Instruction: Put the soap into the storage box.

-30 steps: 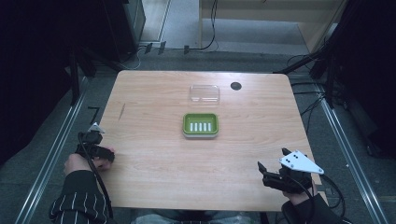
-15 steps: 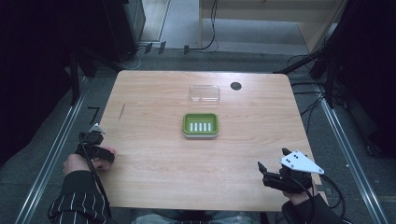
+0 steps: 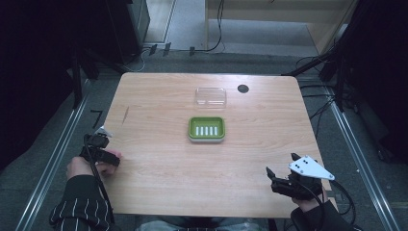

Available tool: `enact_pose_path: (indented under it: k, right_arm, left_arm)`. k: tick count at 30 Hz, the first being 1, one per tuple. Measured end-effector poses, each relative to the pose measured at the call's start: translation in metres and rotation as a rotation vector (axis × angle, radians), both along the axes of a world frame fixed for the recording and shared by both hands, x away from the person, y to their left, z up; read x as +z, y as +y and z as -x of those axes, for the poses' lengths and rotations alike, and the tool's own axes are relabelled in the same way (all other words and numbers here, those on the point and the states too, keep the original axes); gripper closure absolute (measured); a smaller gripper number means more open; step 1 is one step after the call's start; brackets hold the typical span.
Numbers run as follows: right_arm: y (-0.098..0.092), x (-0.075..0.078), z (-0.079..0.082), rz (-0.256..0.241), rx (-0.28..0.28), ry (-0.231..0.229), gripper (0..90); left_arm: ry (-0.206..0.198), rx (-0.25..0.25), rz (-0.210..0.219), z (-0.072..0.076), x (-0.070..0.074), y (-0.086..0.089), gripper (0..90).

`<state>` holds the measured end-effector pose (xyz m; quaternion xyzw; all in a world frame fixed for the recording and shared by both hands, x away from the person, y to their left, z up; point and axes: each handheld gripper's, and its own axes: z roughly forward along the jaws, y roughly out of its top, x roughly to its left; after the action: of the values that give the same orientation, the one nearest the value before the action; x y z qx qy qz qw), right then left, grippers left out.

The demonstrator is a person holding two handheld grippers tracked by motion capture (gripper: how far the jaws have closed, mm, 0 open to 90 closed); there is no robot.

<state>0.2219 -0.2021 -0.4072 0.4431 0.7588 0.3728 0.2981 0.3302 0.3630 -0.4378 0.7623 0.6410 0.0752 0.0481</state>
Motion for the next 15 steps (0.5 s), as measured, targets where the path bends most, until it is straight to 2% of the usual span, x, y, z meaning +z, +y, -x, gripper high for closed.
enact_pose_path:
  k: [15]
  right_arm:
    - [-0.001,0.000,0.001,0.003,-0.009,0.001,13.5]
  left_arm:
    - [0.010,-0.117,0.019,-0.008,0.004,-0.029,38.8]
